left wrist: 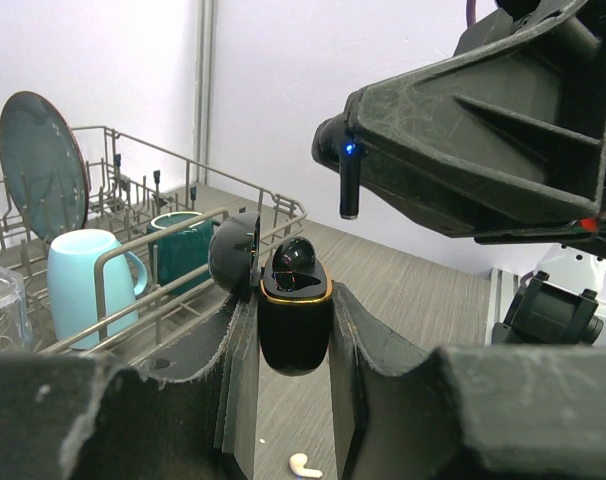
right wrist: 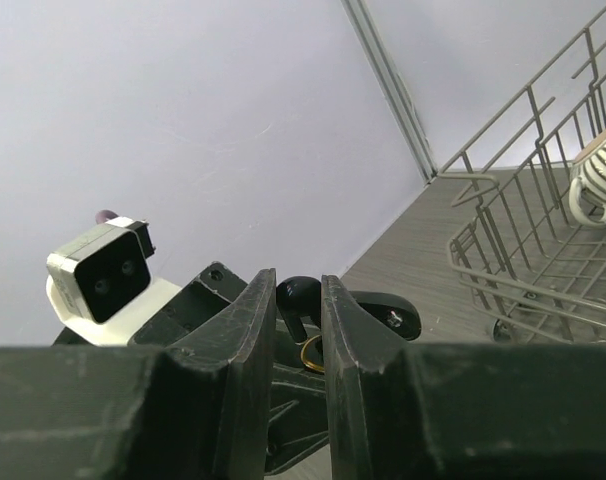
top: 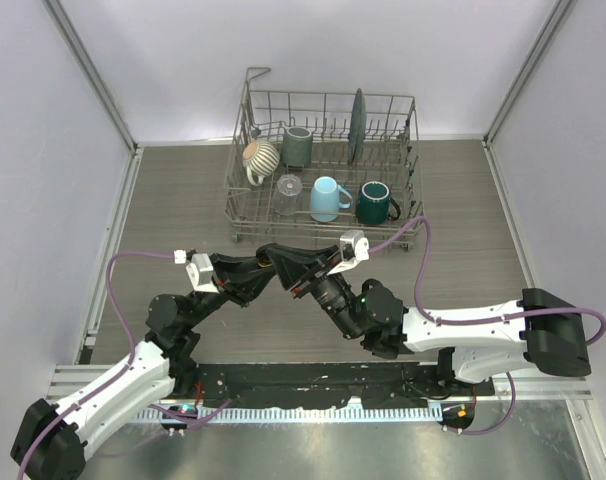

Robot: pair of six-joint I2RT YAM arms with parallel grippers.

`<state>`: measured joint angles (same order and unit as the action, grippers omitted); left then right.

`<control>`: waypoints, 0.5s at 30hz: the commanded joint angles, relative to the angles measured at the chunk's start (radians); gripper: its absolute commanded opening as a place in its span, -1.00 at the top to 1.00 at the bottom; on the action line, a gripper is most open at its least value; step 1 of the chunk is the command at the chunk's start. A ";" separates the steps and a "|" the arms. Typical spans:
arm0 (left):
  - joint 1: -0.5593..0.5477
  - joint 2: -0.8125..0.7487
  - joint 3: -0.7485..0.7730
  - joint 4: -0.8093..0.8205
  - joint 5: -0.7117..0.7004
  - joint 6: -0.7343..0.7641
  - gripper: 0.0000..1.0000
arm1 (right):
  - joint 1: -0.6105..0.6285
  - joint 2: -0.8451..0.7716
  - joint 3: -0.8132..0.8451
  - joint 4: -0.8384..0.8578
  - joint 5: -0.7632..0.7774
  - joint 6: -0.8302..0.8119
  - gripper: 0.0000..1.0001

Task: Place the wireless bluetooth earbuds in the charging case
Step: Place the earbud in the charging case.

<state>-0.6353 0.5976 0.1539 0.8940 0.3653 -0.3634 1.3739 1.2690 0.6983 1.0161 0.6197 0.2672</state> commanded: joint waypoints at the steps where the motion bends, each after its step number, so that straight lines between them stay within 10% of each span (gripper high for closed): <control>1: -0.009 -0.004 0.009 0.071 -0.012 0.006 1.00 | 0.007 -0.016 -0.013 0.087 0.080 0.006 0.99; 15: -0.021 -0.019 0.032 0.045 -0.015 0.055 1.00 | 0.007 0.063 -0.014 0.119 0.117 0.110 0.99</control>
<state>-0.6521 0.5930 0.1543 0.8936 0.3656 -0.3401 1.3735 1.3262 0.6834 1.0767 0.7010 0.3367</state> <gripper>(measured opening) 0.314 0.275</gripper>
